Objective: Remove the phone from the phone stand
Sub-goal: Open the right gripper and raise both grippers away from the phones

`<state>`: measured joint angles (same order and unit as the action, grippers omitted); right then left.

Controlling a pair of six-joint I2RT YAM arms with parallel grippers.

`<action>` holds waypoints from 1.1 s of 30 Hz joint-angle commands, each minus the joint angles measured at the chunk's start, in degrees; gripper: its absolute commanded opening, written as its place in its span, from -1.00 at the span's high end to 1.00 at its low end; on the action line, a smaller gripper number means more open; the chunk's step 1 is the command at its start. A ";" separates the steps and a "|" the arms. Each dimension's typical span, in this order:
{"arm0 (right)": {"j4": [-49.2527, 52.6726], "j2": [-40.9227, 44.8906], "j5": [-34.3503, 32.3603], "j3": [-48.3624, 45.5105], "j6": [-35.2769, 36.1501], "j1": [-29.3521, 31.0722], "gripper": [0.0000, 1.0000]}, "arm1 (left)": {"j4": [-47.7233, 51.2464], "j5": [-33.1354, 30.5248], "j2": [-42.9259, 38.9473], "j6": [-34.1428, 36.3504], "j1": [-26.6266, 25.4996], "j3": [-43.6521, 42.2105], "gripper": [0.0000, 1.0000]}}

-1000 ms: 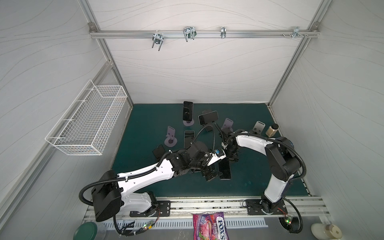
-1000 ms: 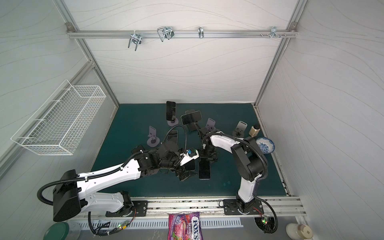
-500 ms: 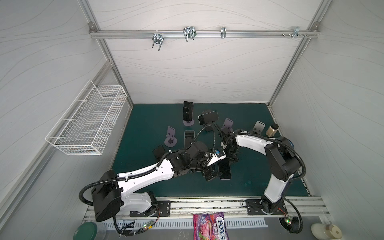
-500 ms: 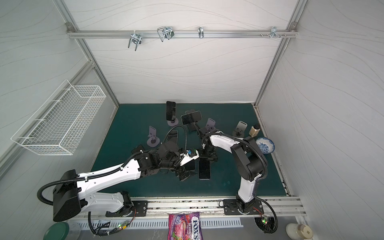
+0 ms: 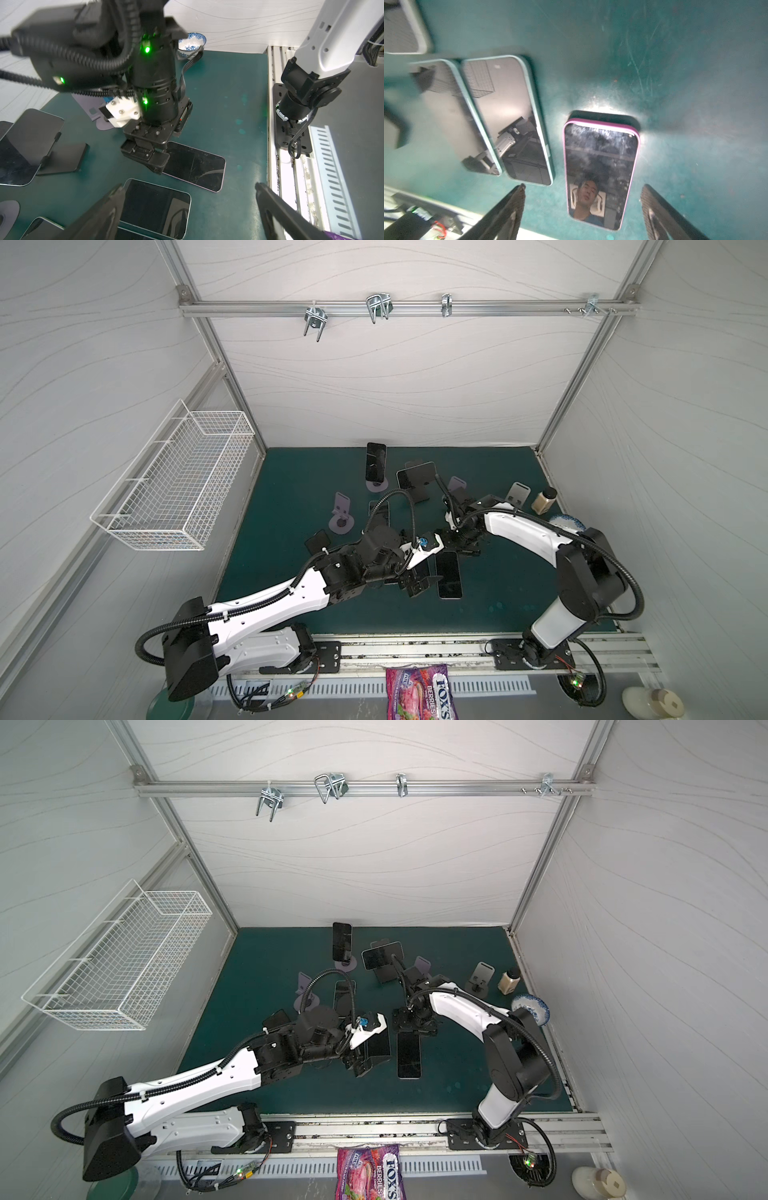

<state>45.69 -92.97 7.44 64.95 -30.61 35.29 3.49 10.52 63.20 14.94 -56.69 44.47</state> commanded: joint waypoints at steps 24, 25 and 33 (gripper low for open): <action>-6.13 15.11 -6.30 -0.42 0.72 2.19 -0.80 | 0.16 -8.45 -12.87 -10.35 -0.18 -3.45 -0.98; -6.35 15.31 -6.45 -0.14 1.28 2.18 -0.81 | -0.30 -9.30 -13.49 -12.04 -0.19 -3.90 -0.98; -12.95 17.46 -7.02 -1.65 7.72 2.14 -0.86 | -4.34 -19.82 -11.87 -18.94 -0.01 -5.09 -0.98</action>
<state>36.77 -77.65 1.43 64.38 -26.59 37.12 2.90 -3.14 50.74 -0.67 -56.69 38.33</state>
